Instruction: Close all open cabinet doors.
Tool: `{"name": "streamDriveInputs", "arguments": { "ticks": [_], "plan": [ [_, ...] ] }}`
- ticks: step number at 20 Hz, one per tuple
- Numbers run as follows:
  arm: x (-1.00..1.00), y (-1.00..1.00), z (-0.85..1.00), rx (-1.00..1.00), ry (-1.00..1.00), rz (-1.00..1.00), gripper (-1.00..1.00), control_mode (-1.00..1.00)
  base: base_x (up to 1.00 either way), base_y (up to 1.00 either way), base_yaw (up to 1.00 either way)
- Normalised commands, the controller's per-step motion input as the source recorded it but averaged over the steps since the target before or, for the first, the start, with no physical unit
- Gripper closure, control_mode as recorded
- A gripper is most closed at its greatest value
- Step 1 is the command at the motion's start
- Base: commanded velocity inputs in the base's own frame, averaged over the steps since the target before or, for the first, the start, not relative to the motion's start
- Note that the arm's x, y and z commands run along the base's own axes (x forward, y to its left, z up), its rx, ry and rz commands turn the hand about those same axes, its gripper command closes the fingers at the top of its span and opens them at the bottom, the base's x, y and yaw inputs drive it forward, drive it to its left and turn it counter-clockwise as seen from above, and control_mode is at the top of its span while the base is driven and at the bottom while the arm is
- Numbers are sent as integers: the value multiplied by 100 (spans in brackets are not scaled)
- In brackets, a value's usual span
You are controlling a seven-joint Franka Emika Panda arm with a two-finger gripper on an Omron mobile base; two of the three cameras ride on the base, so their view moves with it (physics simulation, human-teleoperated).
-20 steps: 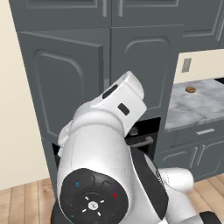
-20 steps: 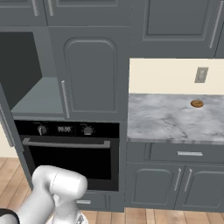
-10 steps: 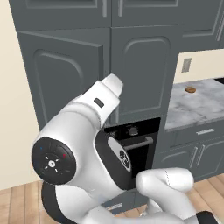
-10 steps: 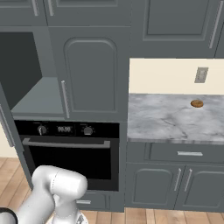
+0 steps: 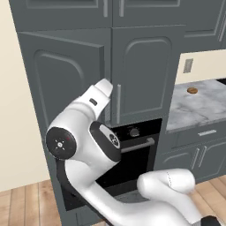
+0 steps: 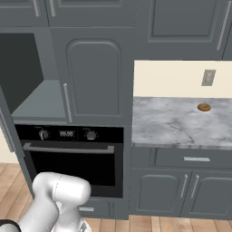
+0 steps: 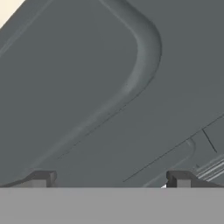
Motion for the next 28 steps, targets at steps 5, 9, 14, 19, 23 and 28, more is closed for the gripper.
{"name": "streamDriveInputs", "arguments": {
  "ticks": [5,9,14,19,23,28],
  "plan": [
    [100,-1,-19,0,3,1,-100,-100,0,0,0],
    [100,-8,-15,0,1,4,-100,-100,0,0,0],
    [100,-2,-18,0,2,5,-100,-100,0,0,0],
    [100,0,-19,0,1,7,-100,-100,0,0,0],
    [100,-3,-24,0,4,7,-100,-100,0,0,0],
    [99,-3,-23,0,5,7,-100,-100,0,0,0]
  ]
}}
